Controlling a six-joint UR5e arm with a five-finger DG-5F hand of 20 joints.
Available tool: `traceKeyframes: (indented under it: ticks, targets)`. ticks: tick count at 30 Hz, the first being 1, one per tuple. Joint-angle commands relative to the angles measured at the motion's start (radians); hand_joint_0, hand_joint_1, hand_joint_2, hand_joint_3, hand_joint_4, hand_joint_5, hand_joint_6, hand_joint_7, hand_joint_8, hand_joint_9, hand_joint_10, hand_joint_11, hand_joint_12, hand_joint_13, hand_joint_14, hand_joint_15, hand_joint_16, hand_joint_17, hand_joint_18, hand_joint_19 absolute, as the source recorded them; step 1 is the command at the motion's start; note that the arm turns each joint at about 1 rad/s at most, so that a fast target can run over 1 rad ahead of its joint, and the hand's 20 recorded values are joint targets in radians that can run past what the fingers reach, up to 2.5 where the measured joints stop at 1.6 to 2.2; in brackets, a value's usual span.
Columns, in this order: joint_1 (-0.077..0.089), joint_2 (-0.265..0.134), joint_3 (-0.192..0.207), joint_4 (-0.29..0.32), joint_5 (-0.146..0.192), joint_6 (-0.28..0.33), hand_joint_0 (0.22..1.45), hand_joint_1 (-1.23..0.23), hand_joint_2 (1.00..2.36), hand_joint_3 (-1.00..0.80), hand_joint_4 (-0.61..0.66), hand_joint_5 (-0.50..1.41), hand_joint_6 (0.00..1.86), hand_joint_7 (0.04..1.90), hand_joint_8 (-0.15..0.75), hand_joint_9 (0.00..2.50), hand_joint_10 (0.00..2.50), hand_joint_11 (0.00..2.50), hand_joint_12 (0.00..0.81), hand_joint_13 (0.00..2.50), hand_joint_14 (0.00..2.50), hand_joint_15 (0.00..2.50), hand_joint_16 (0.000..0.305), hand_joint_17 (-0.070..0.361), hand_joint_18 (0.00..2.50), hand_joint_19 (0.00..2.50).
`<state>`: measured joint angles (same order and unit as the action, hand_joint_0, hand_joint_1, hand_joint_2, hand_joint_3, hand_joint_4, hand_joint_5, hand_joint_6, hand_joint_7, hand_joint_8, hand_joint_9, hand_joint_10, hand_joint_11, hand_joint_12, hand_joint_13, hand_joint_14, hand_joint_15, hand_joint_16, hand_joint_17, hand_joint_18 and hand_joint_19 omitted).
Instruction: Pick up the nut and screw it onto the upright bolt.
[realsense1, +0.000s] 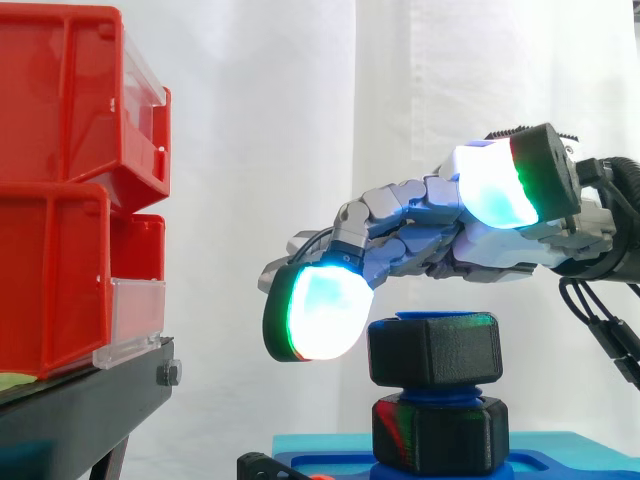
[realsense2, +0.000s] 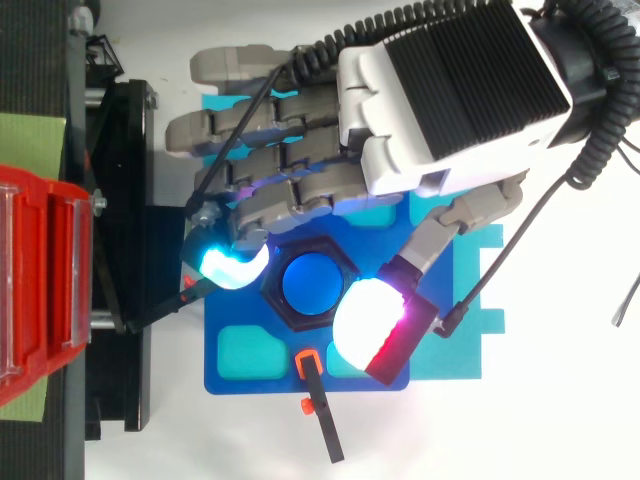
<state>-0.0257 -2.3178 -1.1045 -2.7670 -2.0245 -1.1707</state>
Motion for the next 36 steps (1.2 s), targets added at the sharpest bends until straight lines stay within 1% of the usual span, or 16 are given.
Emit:
traceKeyframes:
  ticks: [1,8,10,13,16,18,21,22,25,26,29,30,33,36]
  targets:
    - [-0.003,0.000,0.000,-0.005,0.000,-0.004,0.47,-0.05,1.00,-0.50,0.25,-0.14,0.50,0.92,0.247,0.40,0.00,0.00,0.296,0.02,0.00,0.00,0.037,0.083,0.00,0.00]
    - [-0.011,0.000,0.000,-0.005,-0.017,-0.009,0.49,-0.10,1.00,-0.50,0.27,-0.11,0.50,1.05,0.262,0.50,0.00,0.00,0.282,0.10,0.00,0.00,0.033,0.075,0.00,0.00]
    - [-0.014,0.002,0.000,0.000,-0.023,-0.009,0.49,-0.12,1.00,-0.50,0.26,-0.10,0.50,1.13,0.265,0.52,0.00,0.00,0.277,0.12,0.00,0.00,0.032,0.073,0.00,0.00]
    - [-0.016,0.000,0.000,0.010,-0.022,-0.013,0.49,-0.14,1.00,-0.50,0.23,-0.08,0.50,1.22,0.267,0.54,0.00,0.00,0.272,0.14,0.00,0.00,0.031,0.070,0.00,0.00]
    - [-0.016,0.000,0.000,0.012,-0.022,-0.023,0.50,-0.15,1.00,-0.50,0.21,-0.07,0.50,1.38,0.271,0.58,0.00,0.00,0.270,0.15,0.00,0.00,0.030,0.068,0.00,0.00]
    - [-0.020,0.002,0.003,0.013,-0.025,-0.032,0.50,-0.16,1.00,-0.50,0.21,-0.07,0.50,1.44,0.271,0.58,0.00,0.00,0.269,0.16,0.00,0.00,0.030,0.067,0.00,0.00]
    - [-0.030,0.000,0.012,0.007,-0.036,-0.035,0.50,-0.17,1.00,-0.50,0.20,-0.07,0.54,1.40,0.274,0.59,0.00,0.00,0.264,0.18,0.00,0.00,0.029,0.065,0.00,0.00]
    - [-0.034,0.000,0.012,0.007,-0.045,-0.038,0.50,-0.18,1.00,-0.50,0.20,-0.07,0.55,1.38,0.276,0.61,0.00,0.00,0.262,0.19,0.00,0.00,0.028,0.064,0.00,0.00]
    - [-0.042,0.002,0.012,0.006,-0.056,-0.043,0.50,-0.20,1.00,-0.50,0.20,-0.06,0.58,1.34,0.280,0.67,0.00,0.00,0.256,0.23,0.00,0.00,0.027,0.060,0.00,0.00]
    - [-0.048,0.000,0.012,0.001,-0.062,-0.044,0.50,-0.20,1.00,-0.50,0.20,-0.05,0.59,1.34,0.280,0.70,0.00,0.00,0.254,0.24,0.00,0.00,0.026,0.059,0.00,0.00]
    - [-0.053,0.002,0.012,-0.010,-0.063,-0.044,0.51,-0.23,1.00,-0.50,0.20,-0.03,0.59,1.36,0.282,0.78,0.00,0.00,0.243,0.30,0.00,0.00,0.024,0.054,0.00,0.00]
    - [-0.053,0.002,0.011,-0.011,-0.065,-0.044,0.51,-0.24,1.00,-0.50,0.19,-0.02,0.60,1.35,0.282,0.85,0.00,0.00,0.234,0.35,0.00,0.00,0.023,0.051,0.00,0.00]
    - [-0.057,0.000,0.012,-0.002,-0.065,-0.044,0.52,-0.25,1.00,-0.50,0.20,-0.01,0.61,1.31,0.291,0.93,0.00,0.00,0.226,0.40,0.00,0.00,0.021,0.047,0.03,0.00]
    - [-0.062,0.002,0.017,0.007,-0.072,-0.044,0.51,-0.23,1.00,-0.50,0.21,-0.01,0.51,1.46,0.278,0.88,0.00,0.00,0.236,0.38,0.00,0.00,0.022,0.050,0.00,0.00]
